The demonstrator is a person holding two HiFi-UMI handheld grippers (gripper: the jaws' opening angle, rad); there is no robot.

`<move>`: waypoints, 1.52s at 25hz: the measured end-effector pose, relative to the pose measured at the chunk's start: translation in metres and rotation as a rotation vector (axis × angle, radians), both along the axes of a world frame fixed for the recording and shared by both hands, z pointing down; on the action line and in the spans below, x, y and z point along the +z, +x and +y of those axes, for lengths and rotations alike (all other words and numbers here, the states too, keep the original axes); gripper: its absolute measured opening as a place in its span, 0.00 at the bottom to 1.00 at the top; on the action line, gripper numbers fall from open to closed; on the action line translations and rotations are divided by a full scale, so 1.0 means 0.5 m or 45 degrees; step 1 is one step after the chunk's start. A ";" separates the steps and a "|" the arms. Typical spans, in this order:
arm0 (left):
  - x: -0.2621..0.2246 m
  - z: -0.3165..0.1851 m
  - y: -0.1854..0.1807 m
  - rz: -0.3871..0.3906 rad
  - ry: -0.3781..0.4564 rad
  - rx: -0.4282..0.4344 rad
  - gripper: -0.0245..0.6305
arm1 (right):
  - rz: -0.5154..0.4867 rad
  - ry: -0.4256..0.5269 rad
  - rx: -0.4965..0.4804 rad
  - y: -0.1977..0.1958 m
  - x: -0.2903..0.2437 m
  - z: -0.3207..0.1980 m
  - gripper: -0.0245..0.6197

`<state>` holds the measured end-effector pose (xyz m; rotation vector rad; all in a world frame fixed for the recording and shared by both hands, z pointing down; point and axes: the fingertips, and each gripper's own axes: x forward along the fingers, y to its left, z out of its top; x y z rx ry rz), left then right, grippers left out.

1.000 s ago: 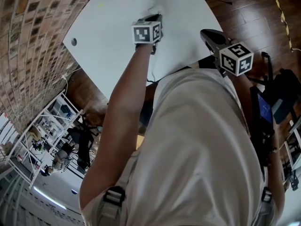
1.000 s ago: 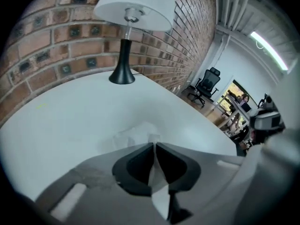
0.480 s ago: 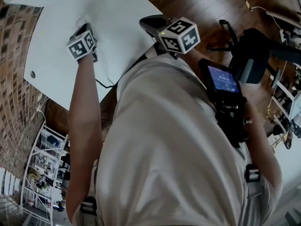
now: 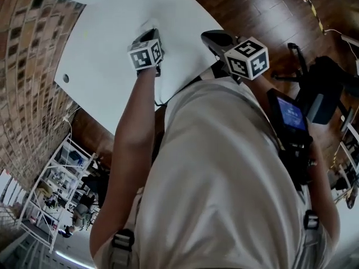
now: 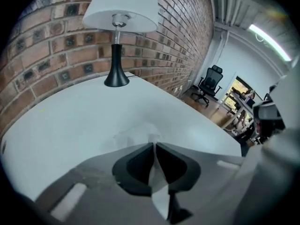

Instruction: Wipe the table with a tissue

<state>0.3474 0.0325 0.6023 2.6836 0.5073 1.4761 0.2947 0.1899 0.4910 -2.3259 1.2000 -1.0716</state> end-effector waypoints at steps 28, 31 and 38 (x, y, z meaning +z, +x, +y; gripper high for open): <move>0.014 0.289 -0.139 -0.080 -0.135 0.389 0.07 | 0.015 0.070 -0.028 0.110 -0.011 0.132 0.05; 0.017 0.188 -0.127 -0.044 -0.056 0.196 0.07 | 0.024 0.093 -0.103 0.106 -0.018 0.104 0.05; -0.008 0.062 -0.187 -0.015 -0.064 -0.157 0.07 | 0.026 0.115 -0.257 0.109 -0.016 0.046 0.05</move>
